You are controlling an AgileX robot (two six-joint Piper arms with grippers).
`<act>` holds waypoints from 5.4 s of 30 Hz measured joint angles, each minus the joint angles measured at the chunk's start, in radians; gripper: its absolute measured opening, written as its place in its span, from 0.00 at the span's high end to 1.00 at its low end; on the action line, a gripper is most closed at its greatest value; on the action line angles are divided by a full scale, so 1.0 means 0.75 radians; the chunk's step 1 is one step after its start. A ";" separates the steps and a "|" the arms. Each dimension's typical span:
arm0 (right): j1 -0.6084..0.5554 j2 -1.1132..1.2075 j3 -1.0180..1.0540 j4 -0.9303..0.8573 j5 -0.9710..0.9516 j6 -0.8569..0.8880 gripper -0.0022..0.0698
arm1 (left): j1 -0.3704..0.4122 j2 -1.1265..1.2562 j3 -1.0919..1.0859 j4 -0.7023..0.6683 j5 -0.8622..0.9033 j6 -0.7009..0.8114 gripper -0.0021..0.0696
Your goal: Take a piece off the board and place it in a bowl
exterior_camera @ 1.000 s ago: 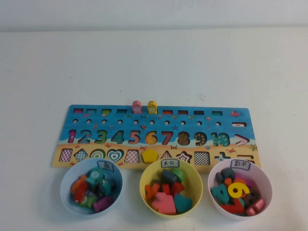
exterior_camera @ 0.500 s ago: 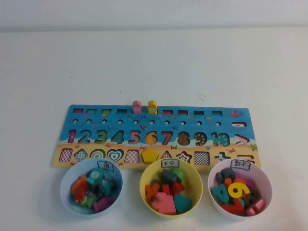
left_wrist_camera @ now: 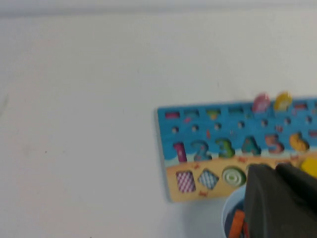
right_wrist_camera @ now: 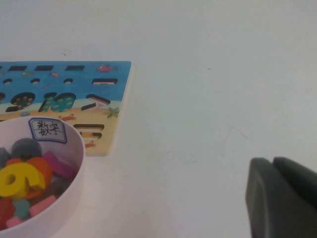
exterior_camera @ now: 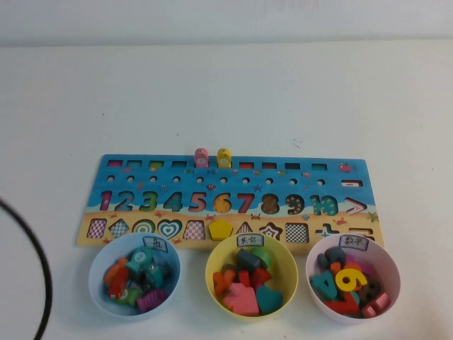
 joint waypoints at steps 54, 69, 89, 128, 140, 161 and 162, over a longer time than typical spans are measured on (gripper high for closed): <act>0.000 0.000 0.000 0.000 0.002 0.000 0.99 | -0.578 2.202 -1.814 0.242 0.590 -0.105 0.60; 0.000 0.000 0.000 0.000 0.002 0.000 0.99 | -0.578 2.253 -1.818 0.239 0.587 -0.153 0.46; 0.000 0.000 0.000 0.000 0.005 0.000 0.99 | -0.578 2.333 -1.818 0.263 0.582 -0.159 0.49; 0.000 0.000 0.000 0.000 0.005 0.000 0.99 | -0.578 2.363 -1.818 0.278 0.580 -0.215 0.63; 0.000 0.000 0.000 0.000 0.005 0.000 0.99 | -0.578 2.363 -1.818 0.272 0.579 -0.215 0.68; 0.000 0.000 0.000 0.000 0.005 0.000 0.99 | -0.578 2.363 -1.818 0.269 0.579 -0.215 0.68; 0.000 0.000 0.000 0.000 0.005 0.000 0.99 | -0.578 2.363 -1.818 0.269 0.579 -0.215 0.68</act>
